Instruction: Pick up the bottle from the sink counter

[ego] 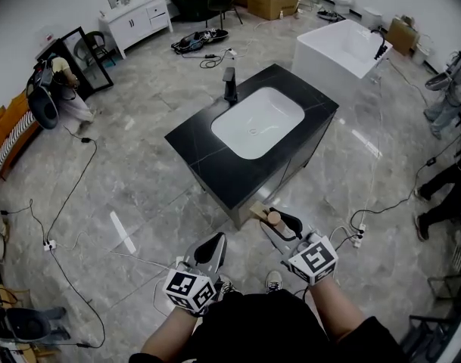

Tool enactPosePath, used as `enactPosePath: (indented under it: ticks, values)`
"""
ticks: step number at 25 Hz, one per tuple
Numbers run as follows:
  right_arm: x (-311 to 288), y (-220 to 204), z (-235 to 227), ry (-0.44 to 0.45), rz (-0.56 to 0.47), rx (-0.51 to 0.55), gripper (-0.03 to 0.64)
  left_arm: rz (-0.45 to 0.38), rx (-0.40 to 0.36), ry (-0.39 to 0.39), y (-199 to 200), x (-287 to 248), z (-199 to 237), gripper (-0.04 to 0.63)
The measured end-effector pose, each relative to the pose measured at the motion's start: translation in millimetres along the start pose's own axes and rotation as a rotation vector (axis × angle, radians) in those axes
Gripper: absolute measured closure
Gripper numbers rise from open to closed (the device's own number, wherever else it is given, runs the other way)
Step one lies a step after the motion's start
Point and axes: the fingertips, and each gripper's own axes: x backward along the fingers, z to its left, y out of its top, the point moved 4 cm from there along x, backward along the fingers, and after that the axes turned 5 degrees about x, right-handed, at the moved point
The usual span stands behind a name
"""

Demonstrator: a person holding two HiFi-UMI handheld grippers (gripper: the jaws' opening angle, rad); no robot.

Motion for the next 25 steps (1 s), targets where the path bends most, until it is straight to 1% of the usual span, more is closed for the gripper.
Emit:
enactPosePath:
  ticks: [4, 11, 16, 25]
  values:
    - [19.9, -1.1, -10.7, 0.016, -0.026, 0.002, 0.482, -0.003, -0.010, 0.007, -6.6, -8.3, -20.5, 0.592]
    - [52.8, -10.0, -22.6, 0.029, 0.007, -0.001, 0.482, -0.007, -0.005, 0.030, -17.9, -18.8, -48.6, 0.592]
    - [70.8, -24.9, -27.0, 0.054, 0.009, -0.016, 0.482, -0.011, 0.002, 0.041, -29.4, -27.5, -61.5, 0.592]
    - [90.9, -31.9, -47.2, 0.052, 0.009, -0.022, 0.480, -0.011, 0.006, 0.036, -38.5, -49.9, -82.0, 0.592]
